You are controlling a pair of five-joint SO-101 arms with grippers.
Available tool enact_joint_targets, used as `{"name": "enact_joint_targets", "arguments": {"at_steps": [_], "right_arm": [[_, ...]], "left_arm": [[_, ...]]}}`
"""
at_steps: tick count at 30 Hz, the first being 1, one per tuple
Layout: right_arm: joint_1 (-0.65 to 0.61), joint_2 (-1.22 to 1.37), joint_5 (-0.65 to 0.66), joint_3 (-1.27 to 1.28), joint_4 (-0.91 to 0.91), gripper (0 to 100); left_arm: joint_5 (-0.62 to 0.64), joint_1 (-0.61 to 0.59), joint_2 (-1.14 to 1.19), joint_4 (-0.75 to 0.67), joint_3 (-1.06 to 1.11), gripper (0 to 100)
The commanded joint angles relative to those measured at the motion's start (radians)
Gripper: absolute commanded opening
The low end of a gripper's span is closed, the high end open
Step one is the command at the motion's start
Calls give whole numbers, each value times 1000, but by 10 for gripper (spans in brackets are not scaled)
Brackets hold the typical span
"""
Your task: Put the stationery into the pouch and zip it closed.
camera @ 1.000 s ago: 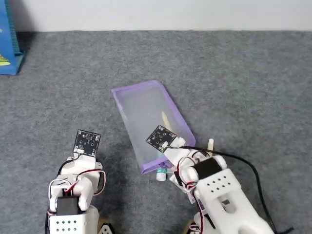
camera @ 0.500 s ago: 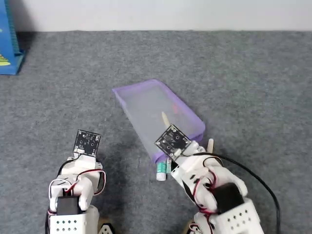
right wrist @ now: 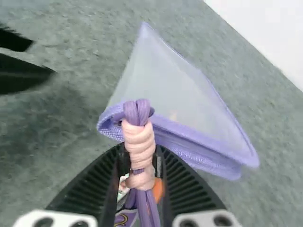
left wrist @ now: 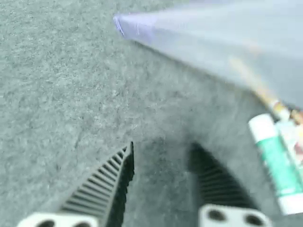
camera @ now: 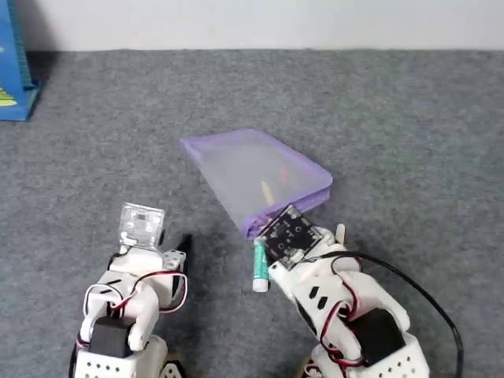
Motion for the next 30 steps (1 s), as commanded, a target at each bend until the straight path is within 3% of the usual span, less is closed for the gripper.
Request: {"name": "enact_joint_targets", "arguments": {"at_steps": [1, 9, 17, 25, 30], "right_arm": [[-50, -18, -20, -57, -24, 10], [-54, -18, -40, -54, -25, 10], [-54, -18, -40, -12, -47, 10], [-70, -24, -40, -11, -38, 10], [-114, -28, -40, -14, -4, 10]], "left_arm": [[63, 21, -11, 23, -93, 353], [69, 167, -12, 58, -143, 364], [69, 173, -12, 54, -206, 364], [68, 164, -12, -132, -84, 364], [66, 123, -12, -161, -50, 364]]}}
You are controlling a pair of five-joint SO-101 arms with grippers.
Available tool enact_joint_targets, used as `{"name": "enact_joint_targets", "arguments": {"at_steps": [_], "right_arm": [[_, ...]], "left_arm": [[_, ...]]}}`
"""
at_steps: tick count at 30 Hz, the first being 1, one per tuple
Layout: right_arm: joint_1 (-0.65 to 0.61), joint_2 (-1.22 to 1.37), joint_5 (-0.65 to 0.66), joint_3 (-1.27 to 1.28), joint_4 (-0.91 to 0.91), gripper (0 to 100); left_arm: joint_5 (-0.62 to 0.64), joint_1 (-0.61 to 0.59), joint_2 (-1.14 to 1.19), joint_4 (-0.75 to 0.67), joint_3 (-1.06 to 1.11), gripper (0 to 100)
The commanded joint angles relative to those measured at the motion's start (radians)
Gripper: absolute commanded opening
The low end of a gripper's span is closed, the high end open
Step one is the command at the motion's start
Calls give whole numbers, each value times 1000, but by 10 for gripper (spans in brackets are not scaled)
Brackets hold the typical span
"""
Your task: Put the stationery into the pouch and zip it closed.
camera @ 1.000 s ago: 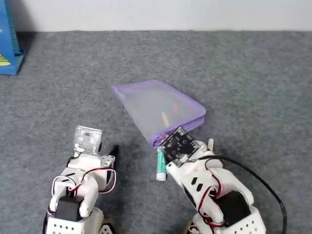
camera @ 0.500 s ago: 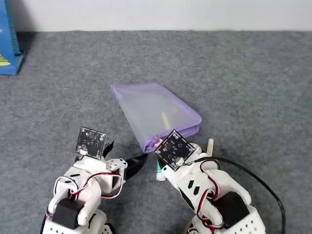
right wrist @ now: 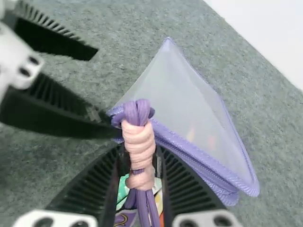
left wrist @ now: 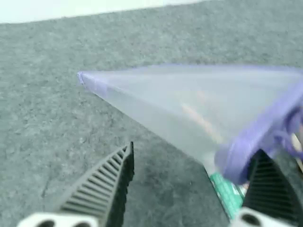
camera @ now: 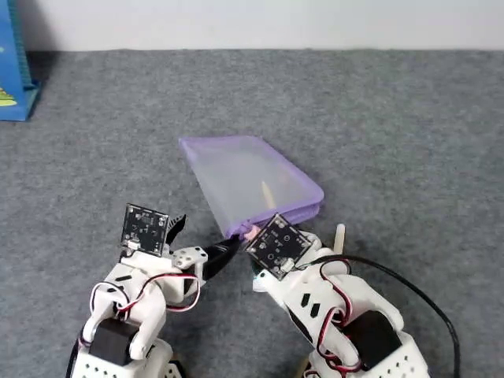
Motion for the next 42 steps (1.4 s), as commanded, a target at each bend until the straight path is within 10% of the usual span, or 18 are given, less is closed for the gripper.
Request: {"name": "enact_joint_targets", "arguments": {"at_steps": [1, 28, 42], "right_arm": [[-19, -22, -12, -14, 8, 10], [-5, -22, -32, 20, 47, 10], [331, -24, 55, -51, 122, 10]], "left_arm": [[6, -32, -12, -35, 7, 364], [3, -63, -12, -35, 47, 13], [8, -129, -12, 8, 44, 12]]}}
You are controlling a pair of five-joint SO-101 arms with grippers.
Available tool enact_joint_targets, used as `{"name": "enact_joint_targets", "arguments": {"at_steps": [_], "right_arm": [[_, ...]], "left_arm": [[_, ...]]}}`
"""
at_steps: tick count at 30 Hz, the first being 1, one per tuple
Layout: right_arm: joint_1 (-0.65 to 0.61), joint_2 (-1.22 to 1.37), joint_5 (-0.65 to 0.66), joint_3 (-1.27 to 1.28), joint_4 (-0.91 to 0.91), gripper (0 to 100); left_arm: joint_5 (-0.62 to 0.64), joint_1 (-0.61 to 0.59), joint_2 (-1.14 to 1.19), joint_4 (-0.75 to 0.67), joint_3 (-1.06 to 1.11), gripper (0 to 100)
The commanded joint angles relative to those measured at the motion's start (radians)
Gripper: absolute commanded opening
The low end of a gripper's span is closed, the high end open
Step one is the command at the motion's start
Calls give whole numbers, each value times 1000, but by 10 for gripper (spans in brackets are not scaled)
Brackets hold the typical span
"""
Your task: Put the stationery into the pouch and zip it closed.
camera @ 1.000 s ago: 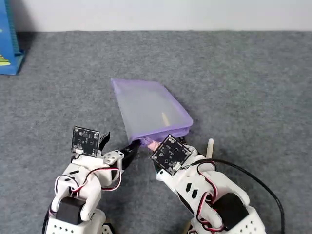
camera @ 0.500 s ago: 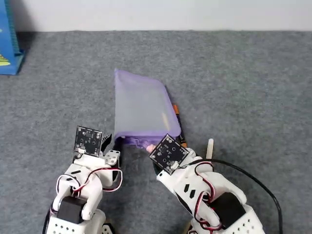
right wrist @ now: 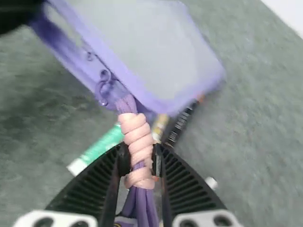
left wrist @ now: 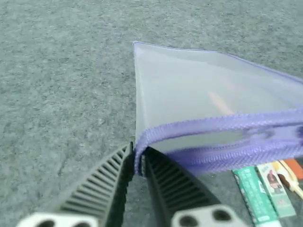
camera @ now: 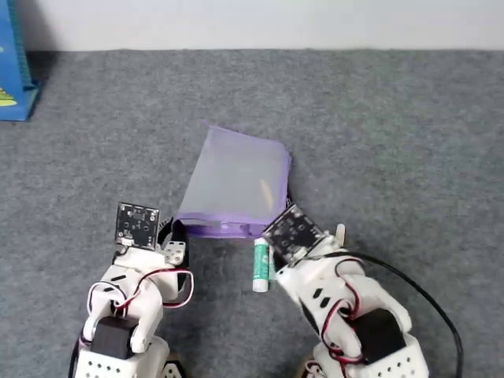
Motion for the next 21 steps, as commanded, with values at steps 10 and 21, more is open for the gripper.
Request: {"name": "enact_joint_targets", "arguments": {"at_steps": [10, 21], "right_arm": [[234, -18, 34, -94, 1, 10], [-8, -18, -18, -261, 162, 10]], "left_arm": [[5, -15, -12, 5, -8, 12], [9, -23, -12, 5, -8, 216]]}}
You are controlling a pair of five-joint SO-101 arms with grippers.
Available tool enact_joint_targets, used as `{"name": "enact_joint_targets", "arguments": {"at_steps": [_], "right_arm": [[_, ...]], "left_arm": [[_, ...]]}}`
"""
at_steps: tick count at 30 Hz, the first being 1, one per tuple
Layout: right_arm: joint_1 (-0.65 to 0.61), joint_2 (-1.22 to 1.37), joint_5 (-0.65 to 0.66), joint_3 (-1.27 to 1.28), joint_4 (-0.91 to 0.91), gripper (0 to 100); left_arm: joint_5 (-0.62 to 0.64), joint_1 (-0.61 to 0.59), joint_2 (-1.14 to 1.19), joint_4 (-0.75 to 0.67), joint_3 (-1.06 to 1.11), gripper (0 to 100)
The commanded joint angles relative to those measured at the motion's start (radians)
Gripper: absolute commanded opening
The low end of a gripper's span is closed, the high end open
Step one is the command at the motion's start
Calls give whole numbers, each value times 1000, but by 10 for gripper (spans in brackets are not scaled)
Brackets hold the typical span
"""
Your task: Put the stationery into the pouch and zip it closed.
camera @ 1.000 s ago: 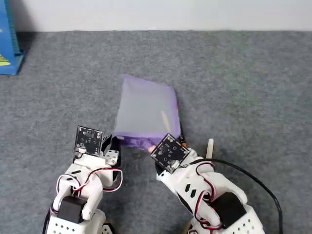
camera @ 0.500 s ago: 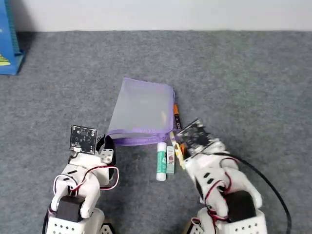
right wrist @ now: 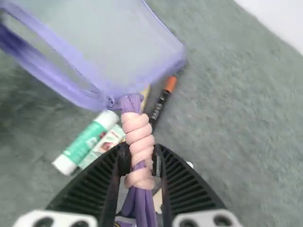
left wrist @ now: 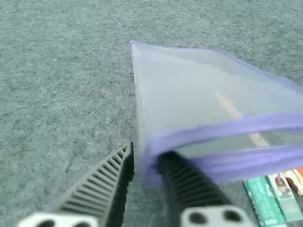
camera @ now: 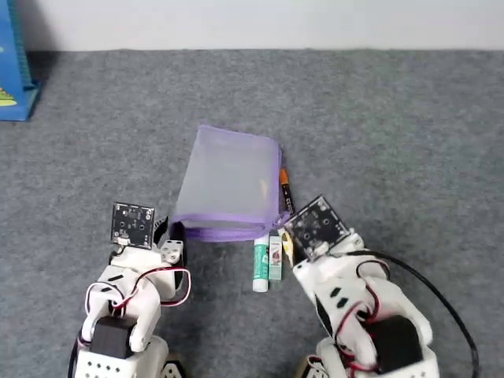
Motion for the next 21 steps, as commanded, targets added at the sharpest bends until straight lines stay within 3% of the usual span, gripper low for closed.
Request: {"name": "enact_joint_targets", "arguments": {"at_steps": [1, 4, 11, 21], "right_arm": [[-54, -15, -15, -86, 18, 10], [-90, -15, -15, -89, 18, 10], [-128, -15, -17, -149, 18, 10], [-120, -15, -17, -195, 19, 10]], "left_arm": [[11, -6, -11, 6, -7, 256], [11, 2, -11, 3, 18, 318], [6, 3, -11, -54, 67, 318], [3, -5, -11, -112, 104, 145]]}}
